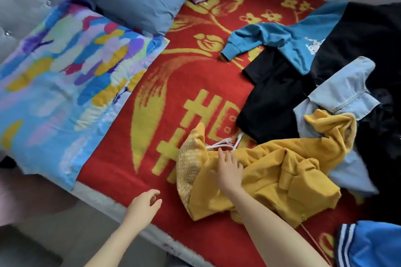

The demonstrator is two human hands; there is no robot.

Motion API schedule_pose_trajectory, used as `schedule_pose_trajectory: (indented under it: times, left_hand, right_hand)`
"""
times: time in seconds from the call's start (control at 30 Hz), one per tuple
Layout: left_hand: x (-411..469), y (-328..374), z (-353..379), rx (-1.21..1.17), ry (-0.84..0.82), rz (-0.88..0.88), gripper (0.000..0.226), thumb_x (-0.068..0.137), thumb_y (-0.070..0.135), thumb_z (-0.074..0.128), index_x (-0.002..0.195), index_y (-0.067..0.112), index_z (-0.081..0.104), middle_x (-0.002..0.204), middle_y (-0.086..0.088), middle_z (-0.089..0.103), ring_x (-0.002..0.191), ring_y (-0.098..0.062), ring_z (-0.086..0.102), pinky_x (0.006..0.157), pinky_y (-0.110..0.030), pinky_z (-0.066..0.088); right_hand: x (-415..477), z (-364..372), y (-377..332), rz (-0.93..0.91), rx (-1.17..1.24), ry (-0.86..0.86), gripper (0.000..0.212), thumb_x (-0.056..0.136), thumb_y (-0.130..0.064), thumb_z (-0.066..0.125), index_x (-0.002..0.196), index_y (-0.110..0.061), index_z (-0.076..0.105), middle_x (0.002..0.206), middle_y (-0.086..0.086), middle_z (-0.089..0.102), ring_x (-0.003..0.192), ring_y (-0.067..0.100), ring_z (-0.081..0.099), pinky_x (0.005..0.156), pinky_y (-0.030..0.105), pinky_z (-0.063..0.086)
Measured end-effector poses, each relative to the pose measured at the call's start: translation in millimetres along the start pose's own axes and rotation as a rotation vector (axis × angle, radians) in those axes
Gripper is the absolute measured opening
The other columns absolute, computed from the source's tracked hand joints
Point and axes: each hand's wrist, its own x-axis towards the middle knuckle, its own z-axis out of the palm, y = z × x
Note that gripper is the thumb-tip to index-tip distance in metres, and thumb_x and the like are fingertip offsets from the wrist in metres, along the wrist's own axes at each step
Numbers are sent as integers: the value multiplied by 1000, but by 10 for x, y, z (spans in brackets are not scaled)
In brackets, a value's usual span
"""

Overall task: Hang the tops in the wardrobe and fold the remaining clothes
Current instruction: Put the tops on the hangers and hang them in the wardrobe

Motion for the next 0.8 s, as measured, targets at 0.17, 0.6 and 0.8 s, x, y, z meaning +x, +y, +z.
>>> schedule_pose_trajectory:
  times: [0.17,0.6,0.8]
  left_hand:
    - [127,231,99,115,29,114,47,96,32,47,140,21,39,137,0,47,127,-15,42,101,-30,39]
    - [219,984,660,1090,-283,602,69,97,36,42,150,14,6,157,-5,15,145,-28,1,111,-62,-2]
    - [-53,537,770,1147,-405,192,70,96,35,39,151,18,-1,155,-12,16,129,-38,38,107,-56,13]
  right_hand:
    - [-222,60,249,-129,-110,104,14,85,-5,51,84,-18,55,94,1,66,105,28,50,93,43,35]
    - [-1138,150,843,-306,83,87,34,41,-12,65,68,-30,72,56,-17,54,50,6,56,38,13,35]
    - [-1332,479,726,-363,-47,-305,34,84,-1,46,112,-10,64,102,11,61,92,33,58,63,30,35]
